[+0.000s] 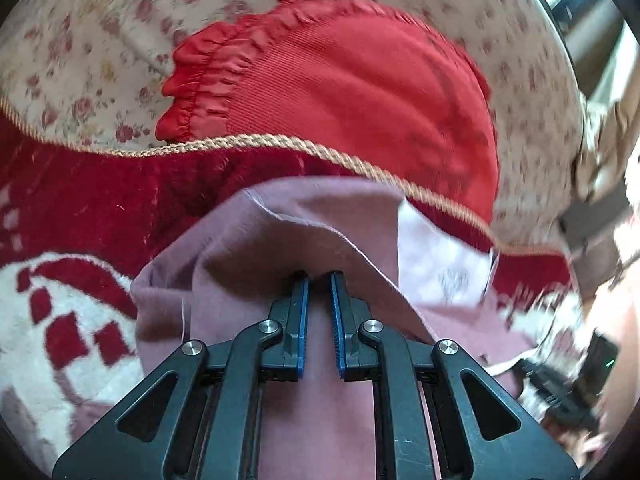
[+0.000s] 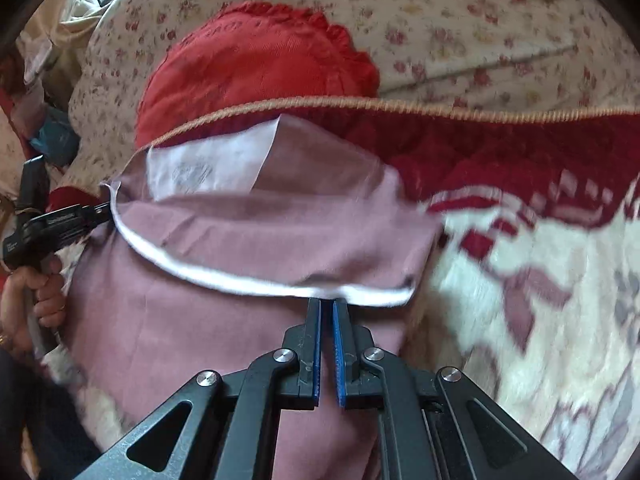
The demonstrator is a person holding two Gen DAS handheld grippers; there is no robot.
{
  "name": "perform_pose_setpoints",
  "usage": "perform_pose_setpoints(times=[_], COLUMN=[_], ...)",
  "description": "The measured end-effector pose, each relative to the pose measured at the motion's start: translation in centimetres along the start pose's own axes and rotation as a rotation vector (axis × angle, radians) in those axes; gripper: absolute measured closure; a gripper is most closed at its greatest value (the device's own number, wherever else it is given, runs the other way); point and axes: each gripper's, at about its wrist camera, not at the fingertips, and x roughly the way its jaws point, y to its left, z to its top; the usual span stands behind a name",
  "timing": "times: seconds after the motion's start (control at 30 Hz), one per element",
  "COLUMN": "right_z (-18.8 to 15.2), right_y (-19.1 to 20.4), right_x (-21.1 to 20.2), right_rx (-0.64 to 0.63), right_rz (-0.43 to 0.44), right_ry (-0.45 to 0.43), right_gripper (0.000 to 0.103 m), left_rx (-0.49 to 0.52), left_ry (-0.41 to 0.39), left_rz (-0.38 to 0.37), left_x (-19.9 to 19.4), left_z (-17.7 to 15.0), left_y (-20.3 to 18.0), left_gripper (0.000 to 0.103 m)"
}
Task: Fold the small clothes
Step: 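Open both grippers and release the folded shirt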
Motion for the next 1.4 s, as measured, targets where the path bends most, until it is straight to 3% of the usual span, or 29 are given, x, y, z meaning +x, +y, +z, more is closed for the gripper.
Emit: perform_pose_setpoints(times=[0.1, 0.23, 0.37, 0.5, 0.63, 0.73, 0.87, 0.93, 1.0, 1.03, 1.07, 1.17, 1.4], right_z=[1.4, 3.6, 3.6, 3.8, 3.9, 3.3, 2.5, 2.3, 2.3, 2.2, 2.2, 2.4, 2.3], right_y=[-0.7, -2.6, -5.3, -4.9, -3.6, -1.7, -0.5, -0.5, -0.5, -0.5, -0.5, -0.8, -1.0], right_x=[2.3, 3.3, 4.2, 2.0, -1.2, -0.7, 4.4, 4.4, 4.4, 4.5, 4.5, 4.7, 4.6], right_rx=[0.028, 0.108, 0.240, 0.210, 0.195, 0.145, 0.054, 0.053, 0.060, 0.071, 0.074, 0.087, 0.078], right_rz=[0.001, -0.019, -0.037, -0.111, -0.057, 0.013, -0.096, -0.094, -0.102, -0.103, -0.102, -0.075, -0.061], right_ry=[-0.009, -0.089, -0.055, -0.099, -0.192, -0.146, 0.050, -0.002, 0.002, -0.001, -0.002, 0.002, -0.013], right_gripper=[0.099, 0.099, 0.098, 0.098, 0.098, 0.097, 0.097, 0.097, 0.096, 0.096, 0.096, 0.096, 0.096], left_rx=[-0.026, -0.062, -0.065, -0.081, -0.103, -0.104, -0.090, -0.098, -0.118, -0.143, -0.172, -0.220, -0.211], left_ry=[-0.041, -0.063, -0.096, -0.141, -0.143, -0.145, -0.154, -0.149, -0.142, -0.136, -0.128, -0.120, -0.117], left_rz=[-0.021, -0.055, -0.052, -0.006, 0.036, 0.069, 0.088, 0.084, 0.088, 0.104, 0.126, 0.079, 0.080], left_x=[0.1, 0.3, -0.1, -1.1, -0.8, -0.4, -0.3, -0.1, 0.1, 0.2, 0.3, 0.3, 0.4], left_z=[0.3, 0.6, 0.7, 0.7, 0.6, 0.3, 0.0, -0.1, -0.2, -0.2, -0.1, -0.2, -0.2], left_y=[0.5, 1.5, 1.6, 2.0, 2.9, 3.3, 3.4, 3.8, 4.1, 4.5, 4.9, 5.9, 5.7], left_gripper=[0.093, 0.093, 0.093, 0.093, 0.093, 0.091, 0.090, 0.089, 0.076, 0.063, 0.040, 0.039, 0.038])
